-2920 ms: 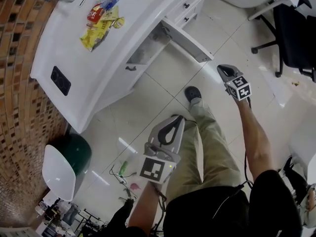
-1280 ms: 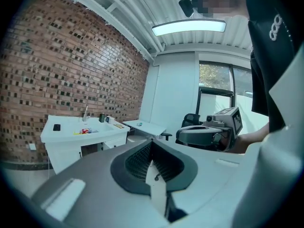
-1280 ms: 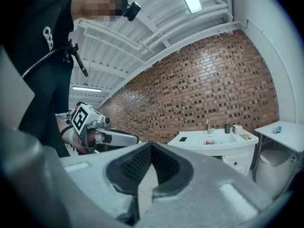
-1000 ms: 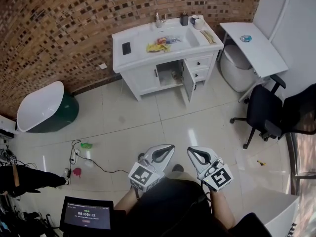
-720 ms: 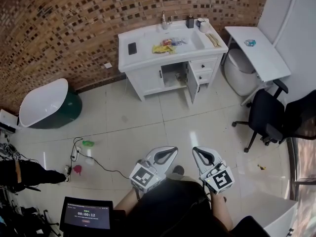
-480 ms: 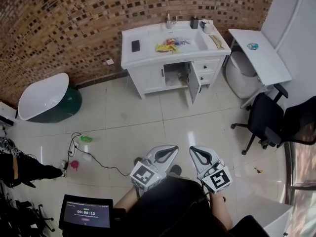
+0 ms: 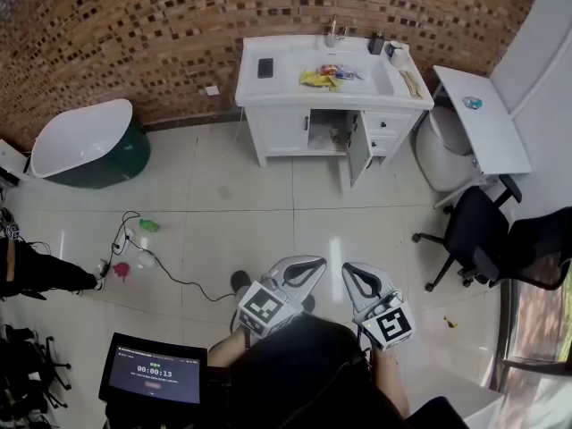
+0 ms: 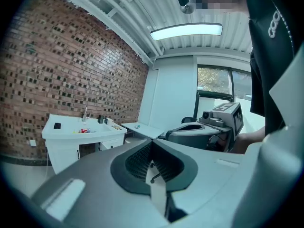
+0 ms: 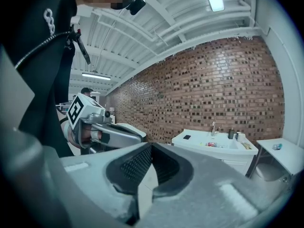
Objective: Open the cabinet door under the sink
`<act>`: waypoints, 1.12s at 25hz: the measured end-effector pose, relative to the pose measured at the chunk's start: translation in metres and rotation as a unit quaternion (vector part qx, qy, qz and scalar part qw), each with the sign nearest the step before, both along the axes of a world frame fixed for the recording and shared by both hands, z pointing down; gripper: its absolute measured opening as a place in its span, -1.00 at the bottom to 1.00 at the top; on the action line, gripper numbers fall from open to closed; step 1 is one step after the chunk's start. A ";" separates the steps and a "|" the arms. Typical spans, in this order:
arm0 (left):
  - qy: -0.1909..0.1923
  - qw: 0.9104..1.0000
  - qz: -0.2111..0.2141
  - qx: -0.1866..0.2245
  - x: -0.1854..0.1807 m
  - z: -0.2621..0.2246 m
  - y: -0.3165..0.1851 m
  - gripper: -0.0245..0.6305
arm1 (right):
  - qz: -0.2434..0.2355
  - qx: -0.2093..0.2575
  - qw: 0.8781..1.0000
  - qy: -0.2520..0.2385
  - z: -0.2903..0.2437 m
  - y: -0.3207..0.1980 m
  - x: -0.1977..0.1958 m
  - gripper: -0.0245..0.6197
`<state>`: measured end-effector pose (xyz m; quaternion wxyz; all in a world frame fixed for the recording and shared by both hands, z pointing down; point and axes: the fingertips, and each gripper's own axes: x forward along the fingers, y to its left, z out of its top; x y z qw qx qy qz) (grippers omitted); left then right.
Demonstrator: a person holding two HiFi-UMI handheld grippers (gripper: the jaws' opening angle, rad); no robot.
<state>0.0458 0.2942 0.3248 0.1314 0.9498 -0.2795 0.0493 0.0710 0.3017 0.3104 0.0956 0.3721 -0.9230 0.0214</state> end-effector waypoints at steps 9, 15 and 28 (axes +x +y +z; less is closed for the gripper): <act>-0.002 1.000 -0.006 0.001 -0.004 0.002 -0.002 -0.87 | -0.006 -0.005 1.000 -0.010 0.004 -0.003 -0.006 -0.95; -0.002 1.000 -0.004 -0.003 -0.005 0.006 0.001 -0.87 | -0.016 0.003 1.000 0.015 0.008 -0.001 -0.011 -0.95; -0.004 1.000 -0.006 -0.003 -0.029 0.001 0.020 -0.87 | -0.024 0.013 0.999 0.020 -0.003 0.018 -0.037 -0.95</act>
